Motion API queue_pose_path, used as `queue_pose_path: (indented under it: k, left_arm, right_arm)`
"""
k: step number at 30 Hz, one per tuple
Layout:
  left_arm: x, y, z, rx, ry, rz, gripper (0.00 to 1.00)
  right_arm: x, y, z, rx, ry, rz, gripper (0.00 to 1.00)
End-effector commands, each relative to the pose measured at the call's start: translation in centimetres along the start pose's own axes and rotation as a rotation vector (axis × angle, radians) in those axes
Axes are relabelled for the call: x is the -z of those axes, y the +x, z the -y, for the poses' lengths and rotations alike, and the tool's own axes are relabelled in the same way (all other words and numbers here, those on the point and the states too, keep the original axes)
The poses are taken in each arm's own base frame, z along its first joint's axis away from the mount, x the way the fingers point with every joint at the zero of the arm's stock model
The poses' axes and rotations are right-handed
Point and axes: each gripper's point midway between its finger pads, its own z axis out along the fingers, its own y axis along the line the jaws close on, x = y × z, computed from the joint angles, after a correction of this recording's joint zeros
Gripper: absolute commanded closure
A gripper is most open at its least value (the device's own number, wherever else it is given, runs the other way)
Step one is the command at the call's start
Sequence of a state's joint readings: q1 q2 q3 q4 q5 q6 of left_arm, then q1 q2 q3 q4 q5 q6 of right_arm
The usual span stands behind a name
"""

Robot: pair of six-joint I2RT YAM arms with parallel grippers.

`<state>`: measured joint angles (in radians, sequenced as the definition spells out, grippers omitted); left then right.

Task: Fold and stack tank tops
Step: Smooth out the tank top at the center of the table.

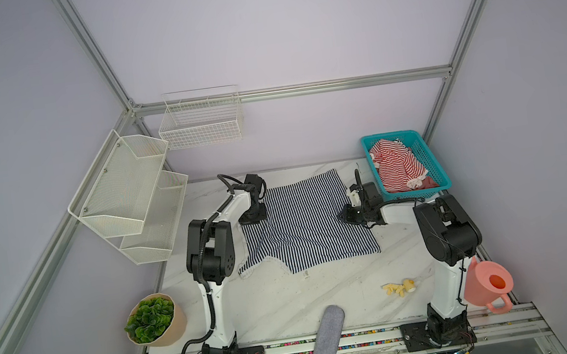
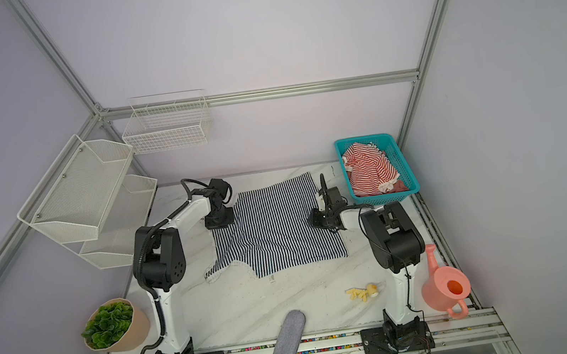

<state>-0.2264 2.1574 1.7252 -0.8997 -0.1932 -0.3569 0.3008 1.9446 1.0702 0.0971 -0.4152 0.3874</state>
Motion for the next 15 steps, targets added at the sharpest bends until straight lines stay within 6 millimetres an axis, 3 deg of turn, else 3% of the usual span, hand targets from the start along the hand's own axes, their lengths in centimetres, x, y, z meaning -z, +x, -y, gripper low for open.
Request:
queue_pose_path:
  k: [1,9,15]
  left_arm:
    - [-0.6,-2.6,-1.0,0.031,-0.027,0.039,0.96]
    - [-3.5,-4.9,-3.4,0.059,-0.056,0.023,0.96]
    - [-3.9,-6.4,-4.8,0.057,-0.068,0.025,0.95]
  right_arm:
    - [0.0,3.1,1.1,-0.019,0.038,-0.084,0.77]
    - [0.7,4.3,1.8,-0.031,0.065,-0.102,0.77]
    - [0.7,5.1,2.5,-0.041,0.089,-0.116,0.77]
